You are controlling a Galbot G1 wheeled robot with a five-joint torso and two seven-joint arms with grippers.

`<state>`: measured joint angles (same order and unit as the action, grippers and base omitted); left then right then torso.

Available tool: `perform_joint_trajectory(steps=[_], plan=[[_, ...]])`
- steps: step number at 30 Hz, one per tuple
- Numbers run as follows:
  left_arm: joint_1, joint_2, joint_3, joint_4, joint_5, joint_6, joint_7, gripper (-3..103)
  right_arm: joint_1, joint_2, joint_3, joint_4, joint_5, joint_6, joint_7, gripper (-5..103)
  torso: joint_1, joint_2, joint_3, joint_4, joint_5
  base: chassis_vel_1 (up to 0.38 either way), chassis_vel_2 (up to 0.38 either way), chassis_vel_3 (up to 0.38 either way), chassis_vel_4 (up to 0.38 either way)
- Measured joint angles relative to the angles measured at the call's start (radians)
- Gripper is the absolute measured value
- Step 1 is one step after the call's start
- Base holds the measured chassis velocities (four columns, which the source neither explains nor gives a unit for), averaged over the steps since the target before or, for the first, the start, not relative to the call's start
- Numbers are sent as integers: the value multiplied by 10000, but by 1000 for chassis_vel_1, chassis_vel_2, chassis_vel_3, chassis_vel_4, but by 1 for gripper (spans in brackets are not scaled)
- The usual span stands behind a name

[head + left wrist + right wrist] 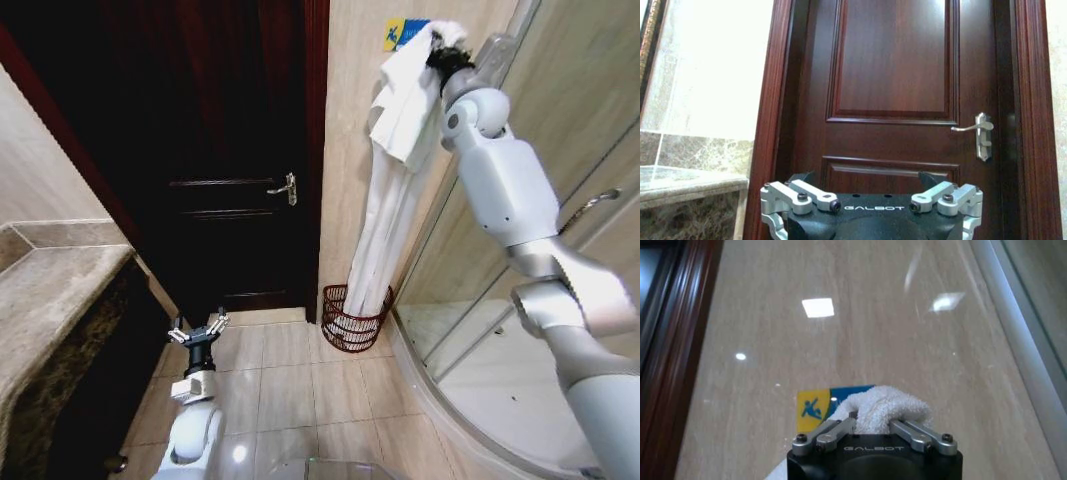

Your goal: Discard the used towel into the hamper.

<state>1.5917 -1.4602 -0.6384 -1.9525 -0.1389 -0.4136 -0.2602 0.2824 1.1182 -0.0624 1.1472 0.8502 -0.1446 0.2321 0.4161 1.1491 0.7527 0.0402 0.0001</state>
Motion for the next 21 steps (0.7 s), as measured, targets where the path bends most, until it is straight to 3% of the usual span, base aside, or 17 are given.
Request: perform_joint_trajectory(steps=[10, 16, 21], plan=[[7, -62, 21, -264, 14, 43, -28, 100, -195, -85, -13, -193, 180, -151, -11, 5, -216, -500, -284, -2, -2, 0, 0, 0, 0], [251, 6, -38, -416, 5, 52, -25, 100, -464, -125, 94, 292, 1001, -659, 363, 5, -372, -842, -474, 1, -2, 0, 0, 0, 0], [399, -13, -60, -479, -6, -26, -21, 100, -462, -127, 110, 234, 1068, -741, 364, 5, -480, -1085, -606, -2, -2, 0, 0, 0, 0]])
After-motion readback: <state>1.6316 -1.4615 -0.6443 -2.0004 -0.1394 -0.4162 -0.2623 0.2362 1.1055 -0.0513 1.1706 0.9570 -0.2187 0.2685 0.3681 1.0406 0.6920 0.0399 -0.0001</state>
